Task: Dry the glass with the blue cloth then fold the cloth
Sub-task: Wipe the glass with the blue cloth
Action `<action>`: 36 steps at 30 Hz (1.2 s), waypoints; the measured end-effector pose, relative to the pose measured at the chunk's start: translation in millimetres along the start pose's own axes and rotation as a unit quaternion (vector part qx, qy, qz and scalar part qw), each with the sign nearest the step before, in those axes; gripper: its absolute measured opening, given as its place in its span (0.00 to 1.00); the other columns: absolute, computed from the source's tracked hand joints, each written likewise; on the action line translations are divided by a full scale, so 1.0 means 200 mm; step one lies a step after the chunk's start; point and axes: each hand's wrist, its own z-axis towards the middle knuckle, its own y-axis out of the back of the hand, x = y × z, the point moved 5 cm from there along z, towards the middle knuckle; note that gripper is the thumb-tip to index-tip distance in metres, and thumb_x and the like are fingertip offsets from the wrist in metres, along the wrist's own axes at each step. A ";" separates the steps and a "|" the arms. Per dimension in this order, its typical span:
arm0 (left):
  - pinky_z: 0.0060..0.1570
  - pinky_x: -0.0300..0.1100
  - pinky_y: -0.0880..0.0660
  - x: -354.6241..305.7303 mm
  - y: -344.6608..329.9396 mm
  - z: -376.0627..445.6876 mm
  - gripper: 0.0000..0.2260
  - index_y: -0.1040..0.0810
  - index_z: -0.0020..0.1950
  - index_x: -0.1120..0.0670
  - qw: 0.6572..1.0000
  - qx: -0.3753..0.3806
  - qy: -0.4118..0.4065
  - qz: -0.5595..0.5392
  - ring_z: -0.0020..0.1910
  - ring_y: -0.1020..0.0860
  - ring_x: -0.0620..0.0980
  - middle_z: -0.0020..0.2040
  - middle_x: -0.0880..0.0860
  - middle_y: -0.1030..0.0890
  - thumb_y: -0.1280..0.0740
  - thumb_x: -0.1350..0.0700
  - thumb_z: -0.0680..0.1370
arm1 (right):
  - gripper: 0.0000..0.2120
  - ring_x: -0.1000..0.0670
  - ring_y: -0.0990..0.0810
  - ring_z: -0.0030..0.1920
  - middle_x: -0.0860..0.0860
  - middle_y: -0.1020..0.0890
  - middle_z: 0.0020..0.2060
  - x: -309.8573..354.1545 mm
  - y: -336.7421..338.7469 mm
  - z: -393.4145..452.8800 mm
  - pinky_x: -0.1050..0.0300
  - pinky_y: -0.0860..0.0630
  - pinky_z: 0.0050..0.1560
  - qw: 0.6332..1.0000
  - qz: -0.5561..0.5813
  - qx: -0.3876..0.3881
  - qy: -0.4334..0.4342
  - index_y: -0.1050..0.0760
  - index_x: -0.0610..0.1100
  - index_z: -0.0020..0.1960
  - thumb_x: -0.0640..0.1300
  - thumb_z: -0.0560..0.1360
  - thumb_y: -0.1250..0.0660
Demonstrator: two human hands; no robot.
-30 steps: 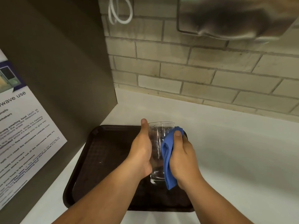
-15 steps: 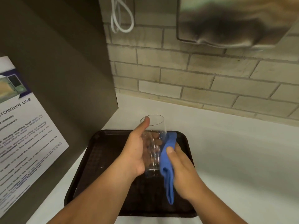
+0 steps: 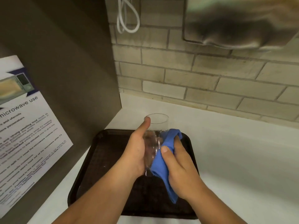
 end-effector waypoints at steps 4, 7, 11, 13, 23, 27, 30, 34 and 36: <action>0.51 0.51 0.15 0.04 -0.02 -0.02 0.36 0.11 0.59 0.55 0.999 0.009 0.006 0.038 0.55 0.11 0.60 0.57 0.62 0.10 0.33 0.27 0.69 | 0.18 0.56 0.19 0.55 0.50 0.20 0.55 0.07 0.05 0.11 0.54 0.22 0.58 0.993 -0.068 -0.085 0.034 0.34 0.48 0.68 0.55 0.81 0.43; 0.44 0.47 0.14 0.04 -0.07 -0.04 0.33 0.11 0.59 0.55 0.999 0.034 -0.019 0.036 0.51 0.10 0.58 0.54 0.61 0.10 0.31 0.31 0.68 | 0.15 0.55 0.16 0.46 0.50 0.17 0.47 0.08 0.07 0.17 0.58 0.19 0.49 0.994 -0.044 -0.101 0.017 0.29 0.49 0.60 0.57 0.79 0.43; 0.52 0.53 0.15 0.01 -0.09 -0.04 0.33 0.12 0.62 0.56 0.999 0.030 -0.020 0.018 0.52 0.11 0.61 0.57 0.62 0.11 0.31 0.32 0.71 | 0.17 0.55 0.17 0.33 0.50 0.16 0.33 0.04 0.13 0.24 0.62 0.23 0.34 0.986 0.008 -0.155 -0.057 0.23 0.47 0.47 0.58 0.81 0.44; 0.57 0.58 0.18 0.00 -0.08 -0.04 0.35 0.15 0.65 0.58 1.000 0.025 -0.008 -0.005 0.53 0.12 0.63 0.58 0.63 0.12 0.32 0.30 0.73 | 0.18 0.55 0.19 0.25 0.51 0.18 0.26 0.00 0.15 0.23 0.58 0.22 0.29 0.977 0.081 -0.152 -0.129 0.22 0.45 0.41 0.52 0.83 0.43; 0.43 0.46 0.15 0.03 -0.06 -0.01 0.30 0.11 0.52 0.57 0.997 0.074 -0.013 0.025 0.43 0.12 0.55 0.44 0.58 0.12 0.33 0.31 0.73 | 0.21 0.60 0.21 0.53 0.54 0.22 0.54 0.12 0.04 0.10 0.71 0.25 0.51 0.989 -0.103 -0.091 0.048 0.35 0.51 0.68 0.60 0.79 0.47; 0.51 0.54 0.16 0.02 -0.08 -0.02 0.34 0.14 0.65 0.55 0.996 0.086 -0.010 0.022 0.51 0.12 0.59 0.54 0.60 0.11 0.33 0.30 0.73 | 0.19 0.48 0.18 0.35 0.48 0.18 0.34 0.06 0.15 0.23 0.53 0.23 0.38 0.981 0.103 -0.133 -0.098 0.23 0.48 0.47 0.58 0.82 0.46; 0.57 0.57 0.17 0.01 -0.07 -0.02 0.35 0.13 0.63 0.53 0.996 0.034 -0.022 0.080 0.53 0.12 0.60 0.56 0.60 0.10 0.33 0.28 0.70 | 0.19 0.47 0.14 0.41 0.45 0.14 0.41 0.00 0.13 0.23 0.51 0.19 0.45 0.978 0.117 -0.137 -0.107 0.21 0.46 0.54 0.57 0.82 0.46; 0.55 0.52 0.16 0.00 -0.05 -0.04 0.35 0.14 0.63 0.54 0.990 -0.036 -0.024 0.134 0.51 0.11 0.59 0.53 0.60 0.09 0.37 0.29 0.73 | 0.15 0.61 0.17 0.38 0.53 0.17 0.38 0.00 0.13 0.24 0.72 0.25 0.34 0.983 0.036 -0.176 -0.041 0.26 0.45 0.57 0.54 0.83 0.45; 0.51 0.52 0.16 0.02 -0.08 -0.05 0.35 0.13 0.63 0.54 0.994 -0.019 -0.019 0.104 0.50 0.11 0.60 0.54 0.62 0.10 0.34 0.29 0.70 | 0.14 0.61 0.17 0.38 0.53 0.17 0.35 0.02 0.12 0.24 0.72 0.25 0.33 0.983 0.004 -0.182 -0.009 0.26 0.48 0.55 0.56 0.82 0.44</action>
